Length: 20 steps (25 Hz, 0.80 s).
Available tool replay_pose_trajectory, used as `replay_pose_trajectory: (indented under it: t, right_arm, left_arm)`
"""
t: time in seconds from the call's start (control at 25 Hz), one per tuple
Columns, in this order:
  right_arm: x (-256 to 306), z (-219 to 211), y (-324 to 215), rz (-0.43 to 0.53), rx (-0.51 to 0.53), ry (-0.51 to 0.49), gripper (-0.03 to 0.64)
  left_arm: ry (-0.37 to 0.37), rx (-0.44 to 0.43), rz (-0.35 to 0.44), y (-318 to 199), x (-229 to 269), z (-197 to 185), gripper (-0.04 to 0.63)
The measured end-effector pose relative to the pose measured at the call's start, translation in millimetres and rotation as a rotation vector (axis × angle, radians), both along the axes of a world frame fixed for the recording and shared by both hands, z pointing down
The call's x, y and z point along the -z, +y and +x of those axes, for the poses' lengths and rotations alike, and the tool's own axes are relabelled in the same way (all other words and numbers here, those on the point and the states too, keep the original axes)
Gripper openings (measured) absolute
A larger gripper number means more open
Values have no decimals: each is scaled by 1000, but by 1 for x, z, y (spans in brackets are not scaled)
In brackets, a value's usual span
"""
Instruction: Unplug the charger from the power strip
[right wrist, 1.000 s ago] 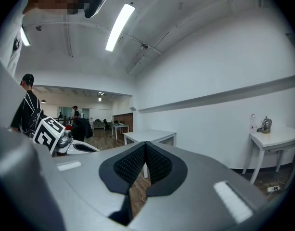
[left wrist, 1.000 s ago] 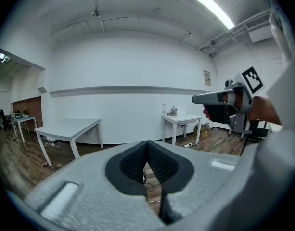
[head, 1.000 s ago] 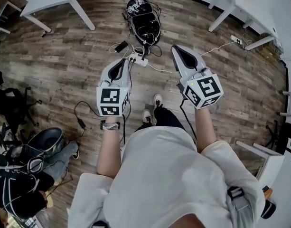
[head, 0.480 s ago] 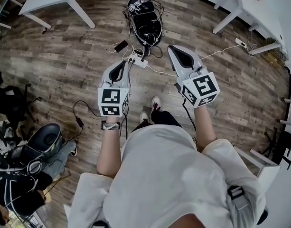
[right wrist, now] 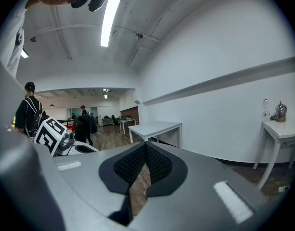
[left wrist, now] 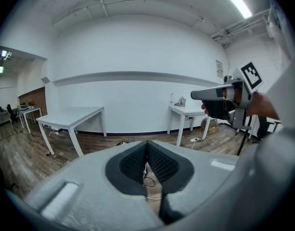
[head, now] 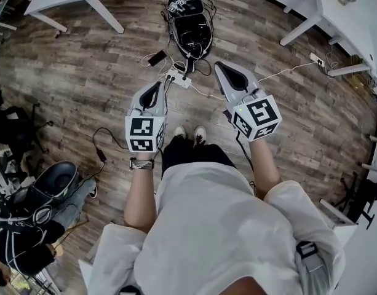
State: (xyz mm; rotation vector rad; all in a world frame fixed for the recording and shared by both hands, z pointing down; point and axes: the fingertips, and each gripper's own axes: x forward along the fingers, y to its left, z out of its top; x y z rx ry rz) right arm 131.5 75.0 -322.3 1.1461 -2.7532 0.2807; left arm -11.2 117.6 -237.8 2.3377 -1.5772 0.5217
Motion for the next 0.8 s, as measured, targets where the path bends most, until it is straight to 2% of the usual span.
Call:
replay_pose_trajectory:
  t: [0.48,0.8]
  right_arm:
    - [-52,-22,-36,-66,42,-21,6]
    - [-110,-50,-61,-122,71,31,15]
  left_arm:
    - [12,-36,-45,-49,-57,-1,3]
    - [8,-42,-68,-91,-104,-19,4]
